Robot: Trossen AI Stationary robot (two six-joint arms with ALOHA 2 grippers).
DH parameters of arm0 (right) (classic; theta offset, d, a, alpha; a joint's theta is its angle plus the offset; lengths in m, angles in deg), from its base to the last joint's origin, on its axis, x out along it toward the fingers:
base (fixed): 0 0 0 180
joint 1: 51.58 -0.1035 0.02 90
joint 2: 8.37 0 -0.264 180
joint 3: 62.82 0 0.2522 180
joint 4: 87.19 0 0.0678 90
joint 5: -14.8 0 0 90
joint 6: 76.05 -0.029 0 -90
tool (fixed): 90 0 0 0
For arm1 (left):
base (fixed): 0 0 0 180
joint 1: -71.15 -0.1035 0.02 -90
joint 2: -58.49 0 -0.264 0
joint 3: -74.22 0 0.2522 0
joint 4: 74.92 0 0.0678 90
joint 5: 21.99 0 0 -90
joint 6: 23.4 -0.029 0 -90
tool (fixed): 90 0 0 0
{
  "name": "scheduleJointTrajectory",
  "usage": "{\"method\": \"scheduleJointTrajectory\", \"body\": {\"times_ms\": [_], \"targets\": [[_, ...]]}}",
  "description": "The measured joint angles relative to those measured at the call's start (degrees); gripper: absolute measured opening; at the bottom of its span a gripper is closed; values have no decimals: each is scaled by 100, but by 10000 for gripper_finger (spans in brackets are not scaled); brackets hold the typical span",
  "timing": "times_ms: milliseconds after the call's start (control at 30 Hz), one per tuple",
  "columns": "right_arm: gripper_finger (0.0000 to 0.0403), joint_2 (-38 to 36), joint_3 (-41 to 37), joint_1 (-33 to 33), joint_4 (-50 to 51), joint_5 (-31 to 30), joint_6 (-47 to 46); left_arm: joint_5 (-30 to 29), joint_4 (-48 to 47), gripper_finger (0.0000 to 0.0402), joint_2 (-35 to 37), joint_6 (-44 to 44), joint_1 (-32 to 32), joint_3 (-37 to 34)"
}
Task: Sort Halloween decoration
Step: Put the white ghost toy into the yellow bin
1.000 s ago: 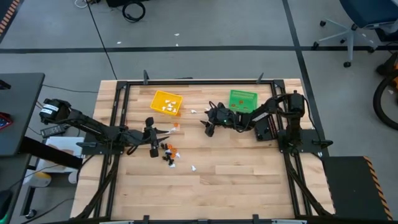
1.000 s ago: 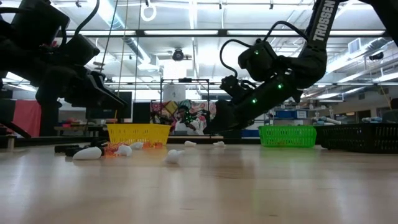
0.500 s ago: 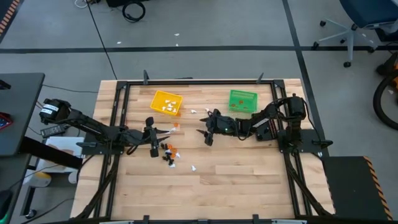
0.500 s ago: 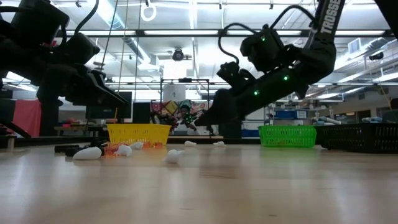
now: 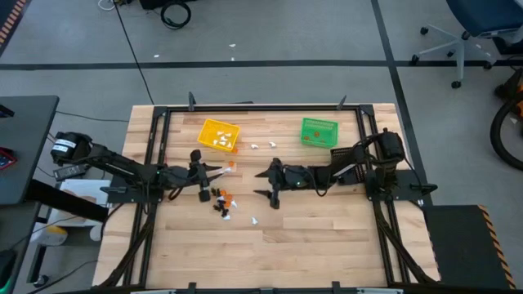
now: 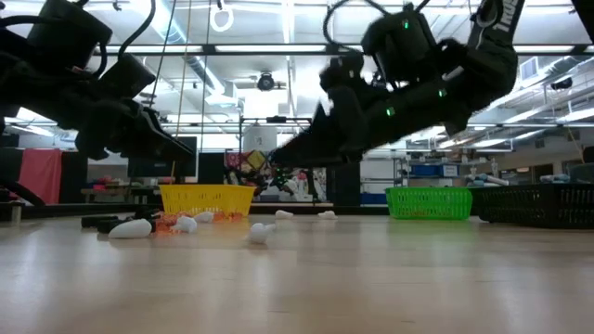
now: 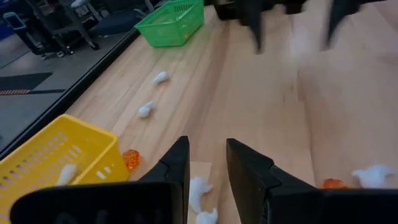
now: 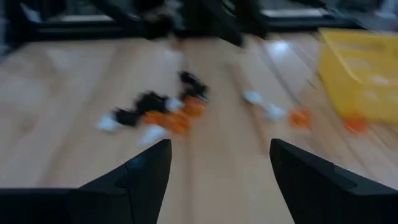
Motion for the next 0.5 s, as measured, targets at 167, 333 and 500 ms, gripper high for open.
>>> {"method": "scheduleJointTrajectory", "body": {"times_ms": [167,333,500], "targets": [[276,80,434,-388,383,78,223,233,25,82,0,178,-4,0],[273,845,917,-801,322,364,236,631,152,82,0,296,-4,0],[273,1317,1175,-975,1,387,157,645,193,82,0,568,8,0]]}}
